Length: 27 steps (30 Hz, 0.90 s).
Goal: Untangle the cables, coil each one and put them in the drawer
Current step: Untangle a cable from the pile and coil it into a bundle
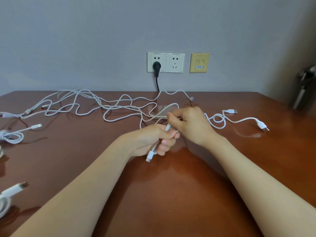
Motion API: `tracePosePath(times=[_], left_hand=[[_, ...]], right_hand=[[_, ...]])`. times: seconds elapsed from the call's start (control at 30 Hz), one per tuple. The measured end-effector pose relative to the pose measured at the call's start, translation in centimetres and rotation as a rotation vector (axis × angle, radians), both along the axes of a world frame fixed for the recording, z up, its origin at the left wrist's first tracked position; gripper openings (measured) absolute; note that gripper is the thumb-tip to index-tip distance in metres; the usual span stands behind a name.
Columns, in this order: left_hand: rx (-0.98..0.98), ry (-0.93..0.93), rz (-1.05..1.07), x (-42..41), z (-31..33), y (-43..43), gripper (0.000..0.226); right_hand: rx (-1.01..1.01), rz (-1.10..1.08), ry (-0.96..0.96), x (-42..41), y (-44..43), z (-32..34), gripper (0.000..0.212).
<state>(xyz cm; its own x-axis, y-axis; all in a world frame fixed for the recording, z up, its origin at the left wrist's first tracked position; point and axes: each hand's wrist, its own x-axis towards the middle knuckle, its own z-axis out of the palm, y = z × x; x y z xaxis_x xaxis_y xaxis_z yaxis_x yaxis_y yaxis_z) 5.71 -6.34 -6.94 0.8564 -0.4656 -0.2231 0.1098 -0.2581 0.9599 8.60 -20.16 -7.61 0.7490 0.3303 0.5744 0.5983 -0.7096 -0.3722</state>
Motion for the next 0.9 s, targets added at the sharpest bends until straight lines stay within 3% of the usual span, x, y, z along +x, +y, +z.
tracePosePath(times=[0.17, 0.37, 0.5, 0.63, 0.73, 0.9], left_hand=[[-0.063, 0.081, -0.09, 0.1, -0.2, 0.4, 0.032], [-0.311, 0.032, 0.08, 0.3, -0.5, -0.3, 0.037], [-0.474, -0.008, 0.228, 1.0, -0.4, 0.8, 0.037], [-0.543, -0.047, 0.328, 1.3, -0.3, 1.2, 0.038], [-0.472, -0.09, 0.365, 1.5, -0.7, 1.0, 0.036], [-0.38, -0.16, 0.42, 1.8, -1.2, 0.4, 0.034]], right_hand=[[0.102, 0.021, 0.064, 0.1, 0.2, -0.1, 0.056], [0.488, 0.006, 0.285, 0.1, 0.2, 0.2, 0.052], [0.419, 0.085, 0.375, 0.1, -0.4, -0.2, 0.036], [0.4, 0.087, 0.28, 0.2, -0.4, -0.2, 0.034], [0.273, 0.023, 0.177, 0.1, 0.2, -0.3, 0.031], [0.24, 0.062, 0.212, -0.1, 1.2, -0.6, 0.03]])
